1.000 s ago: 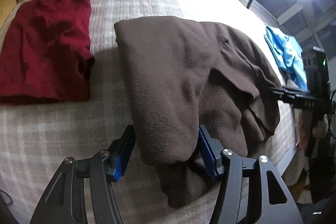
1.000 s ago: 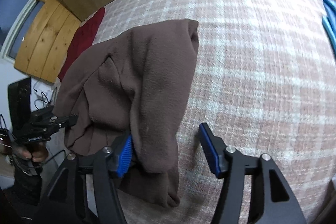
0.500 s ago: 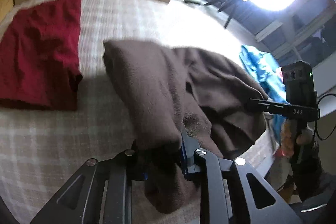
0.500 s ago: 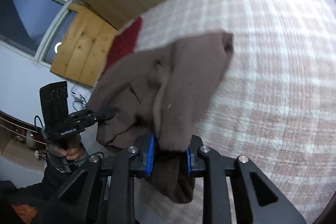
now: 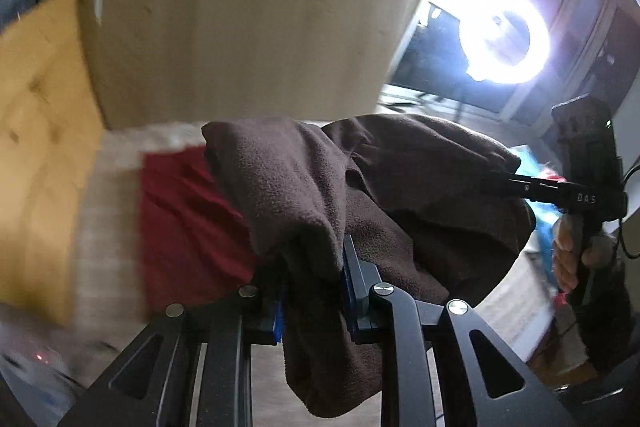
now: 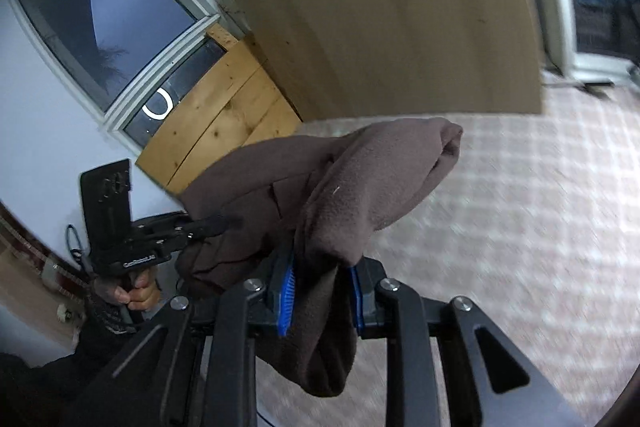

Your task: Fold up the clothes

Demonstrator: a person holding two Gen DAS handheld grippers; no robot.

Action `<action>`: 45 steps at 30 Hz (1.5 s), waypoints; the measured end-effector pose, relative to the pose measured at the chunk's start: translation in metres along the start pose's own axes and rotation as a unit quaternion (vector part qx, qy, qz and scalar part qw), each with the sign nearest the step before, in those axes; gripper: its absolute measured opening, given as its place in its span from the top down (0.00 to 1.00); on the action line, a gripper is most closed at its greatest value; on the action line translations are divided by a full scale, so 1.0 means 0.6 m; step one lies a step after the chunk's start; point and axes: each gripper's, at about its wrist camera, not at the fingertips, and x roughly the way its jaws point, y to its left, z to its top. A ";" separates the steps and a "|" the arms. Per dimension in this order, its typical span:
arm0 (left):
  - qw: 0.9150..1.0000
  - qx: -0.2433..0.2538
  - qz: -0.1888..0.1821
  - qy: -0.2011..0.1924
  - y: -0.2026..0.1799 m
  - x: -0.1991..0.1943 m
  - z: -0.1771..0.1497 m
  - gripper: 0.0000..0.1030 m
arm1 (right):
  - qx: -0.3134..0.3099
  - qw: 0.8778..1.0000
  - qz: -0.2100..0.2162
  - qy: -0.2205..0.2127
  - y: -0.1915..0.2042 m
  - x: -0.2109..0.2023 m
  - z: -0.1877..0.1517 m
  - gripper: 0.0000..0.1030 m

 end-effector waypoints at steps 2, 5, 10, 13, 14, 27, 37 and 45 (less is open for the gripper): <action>1.000 0.007 0.017 -0.001 0.042 -0.003 0.018 0.80 | 0.000 1.000 0.002 -0.004 0.018 0.044 0.022 0.79; 1.000 0.003 0.027 0.000 0.100 0.004 0.037 0.80 | 0.001 1.000 0.000 -0.009 0.039 0.099 0.051 0.79; 1.000 -0.005 0.023 0.006 0.169 0.041 0.045 0.80 | 0.018 1.000 -0.011 -0.003 0.040 0.177 0.072 0.79; 1.000 -0.013 0.012 0.019 0.189 0.081 0.039 0.80 | 0.022 0.999 -0.026 0.012 0.029 0.213 0.064 0.79; 1.000 -0.014 0.008 0.027 0.197 0.095 0.033 0.80 | 0.025 0.999 -0.029 0.017 0.023 0.221 0.058 0.79; 0.991 -0.018 0.044 0.129 0.227 0.186 -0.034 0.58 | 0.079 0.990 -0.070 0.097 -0.069 0.272 -0.055 0.61; 0.990 0.024 0.120 0.071 0.180 0.086 0.019 0.60 | 0.021 0.995 -0.094 0.035 -0.026 0.135 -0.003 0.54; 0.989 0.029 0.112 0.093 0.176 0.176 0.055 0.60 | -0.013 0.992 -0.108 0.060 -0.011 0.291 0.081 0.54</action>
